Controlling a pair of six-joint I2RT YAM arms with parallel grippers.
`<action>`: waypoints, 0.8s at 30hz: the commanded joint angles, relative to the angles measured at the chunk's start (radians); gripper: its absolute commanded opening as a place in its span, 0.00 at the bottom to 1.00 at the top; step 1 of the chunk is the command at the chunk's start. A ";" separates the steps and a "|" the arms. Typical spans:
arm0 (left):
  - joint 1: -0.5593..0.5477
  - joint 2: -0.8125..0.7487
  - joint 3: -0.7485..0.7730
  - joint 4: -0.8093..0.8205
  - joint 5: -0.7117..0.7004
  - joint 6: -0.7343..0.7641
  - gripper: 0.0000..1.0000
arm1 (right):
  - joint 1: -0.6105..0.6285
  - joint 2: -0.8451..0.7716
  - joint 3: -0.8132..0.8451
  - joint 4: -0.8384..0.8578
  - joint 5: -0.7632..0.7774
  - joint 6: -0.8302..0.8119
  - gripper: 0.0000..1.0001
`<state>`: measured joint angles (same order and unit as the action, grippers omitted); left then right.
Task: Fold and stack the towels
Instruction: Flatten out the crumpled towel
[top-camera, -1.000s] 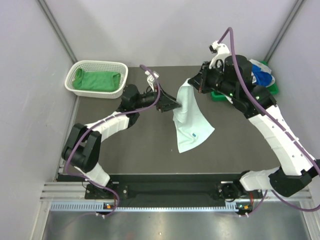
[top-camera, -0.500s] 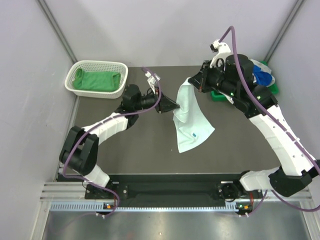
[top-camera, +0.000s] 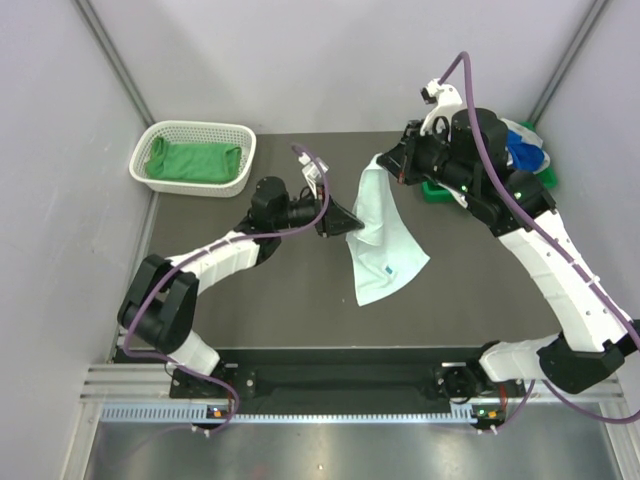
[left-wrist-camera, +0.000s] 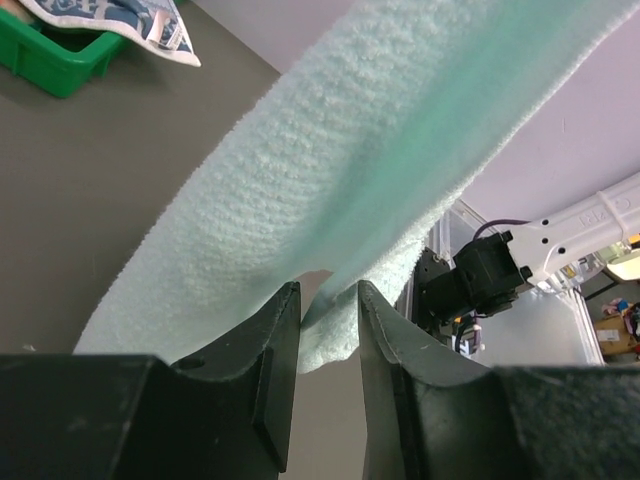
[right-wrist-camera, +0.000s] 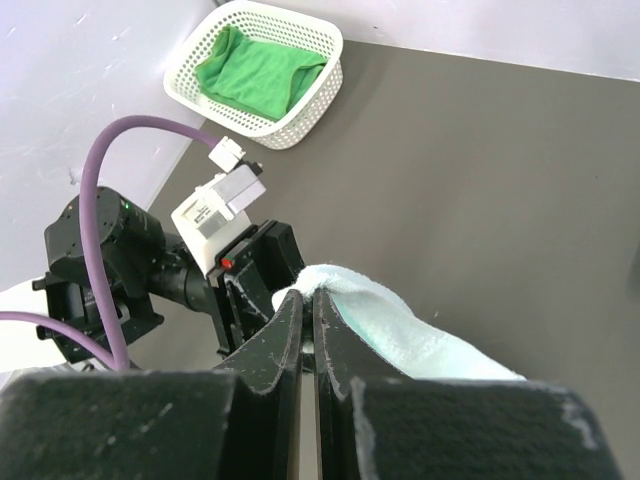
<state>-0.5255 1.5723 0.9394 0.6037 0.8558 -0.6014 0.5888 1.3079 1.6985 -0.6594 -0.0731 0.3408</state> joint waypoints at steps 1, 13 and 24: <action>-0.016 -0.046 -0.011 0.018 -0.009 0.026 0.35 | 0.005 -0.024 0.044 0.038 0.009 -0.006 0.00; -0.033 -0.060 -0.037 0.005 -0.029 0.028 0.33 | 0.005 -0.033 0.038 0.035 0.015 -0.005 0.00; -0.059 -0.121 -0.045 -0.077 -0.063 0.043 0.11 | 0.003 -0.042 0.032 0.044 0.019 -0.006 0.00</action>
<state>-0.5724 1.5013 0.9028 0.5285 0.8085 -0.5755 0.5888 1.3079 1.6985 -0.6590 -0.0620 0.3408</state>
